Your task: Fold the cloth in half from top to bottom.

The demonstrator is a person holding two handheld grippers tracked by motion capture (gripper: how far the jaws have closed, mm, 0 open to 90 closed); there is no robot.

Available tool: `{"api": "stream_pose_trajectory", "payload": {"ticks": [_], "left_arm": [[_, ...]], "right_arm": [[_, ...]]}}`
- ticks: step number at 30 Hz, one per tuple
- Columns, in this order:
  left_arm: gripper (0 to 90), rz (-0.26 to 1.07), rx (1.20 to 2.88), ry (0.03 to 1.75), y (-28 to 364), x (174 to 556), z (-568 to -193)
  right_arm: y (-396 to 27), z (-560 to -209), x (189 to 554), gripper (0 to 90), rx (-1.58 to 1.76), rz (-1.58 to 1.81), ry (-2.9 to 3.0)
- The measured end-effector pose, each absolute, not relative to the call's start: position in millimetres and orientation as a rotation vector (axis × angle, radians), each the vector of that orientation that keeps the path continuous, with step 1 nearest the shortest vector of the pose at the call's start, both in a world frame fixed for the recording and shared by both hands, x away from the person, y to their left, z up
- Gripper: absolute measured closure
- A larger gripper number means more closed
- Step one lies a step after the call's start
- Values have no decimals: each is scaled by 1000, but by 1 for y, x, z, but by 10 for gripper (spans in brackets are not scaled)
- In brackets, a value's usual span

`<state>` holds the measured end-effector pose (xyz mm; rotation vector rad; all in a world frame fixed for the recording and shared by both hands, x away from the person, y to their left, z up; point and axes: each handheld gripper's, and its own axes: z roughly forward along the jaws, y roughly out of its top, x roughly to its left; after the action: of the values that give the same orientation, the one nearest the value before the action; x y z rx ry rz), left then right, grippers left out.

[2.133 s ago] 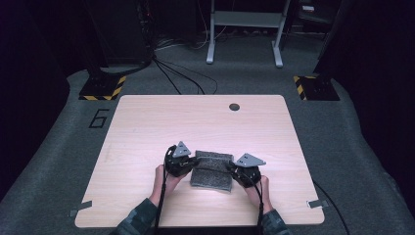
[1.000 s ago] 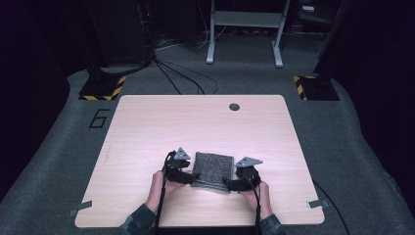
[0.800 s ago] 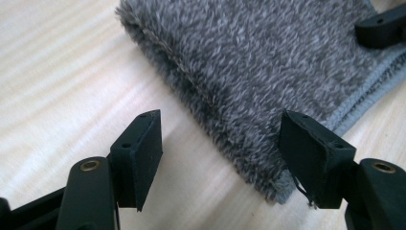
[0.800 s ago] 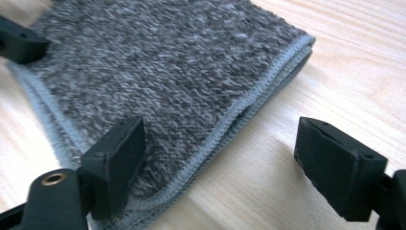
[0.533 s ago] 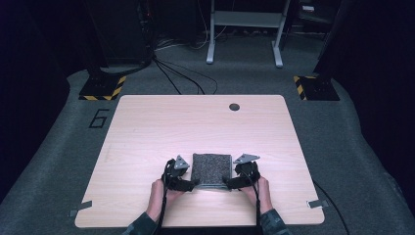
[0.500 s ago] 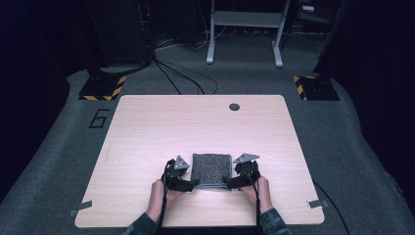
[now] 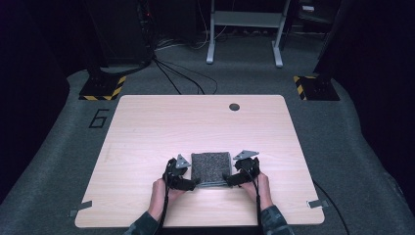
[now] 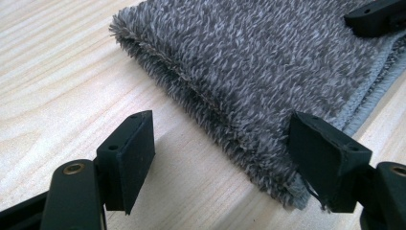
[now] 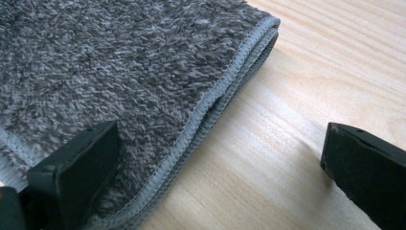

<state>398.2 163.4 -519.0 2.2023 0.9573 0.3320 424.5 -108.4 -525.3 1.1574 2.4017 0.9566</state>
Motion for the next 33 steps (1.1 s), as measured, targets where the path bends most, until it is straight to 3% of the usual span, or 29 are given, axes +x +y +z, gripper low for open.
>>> {"api": "stream_pose_trajectory", "payload": {"ticks": [18, 20, 33], "left_arm": [[223, 332, 2200, 950, 167, 403, -519], [160, 336, 2176, 956, 168, 401, -518], [78, 450, 2102, 970, 206, 387, -499]], "right_arm": [[-107, -525, 418, 5, 1189, 951, 2365], [-108, -524, 418, 1, 1189, 977, 2369], [-148, -501, 395, 6, 1215, 1071, 2240]]}}
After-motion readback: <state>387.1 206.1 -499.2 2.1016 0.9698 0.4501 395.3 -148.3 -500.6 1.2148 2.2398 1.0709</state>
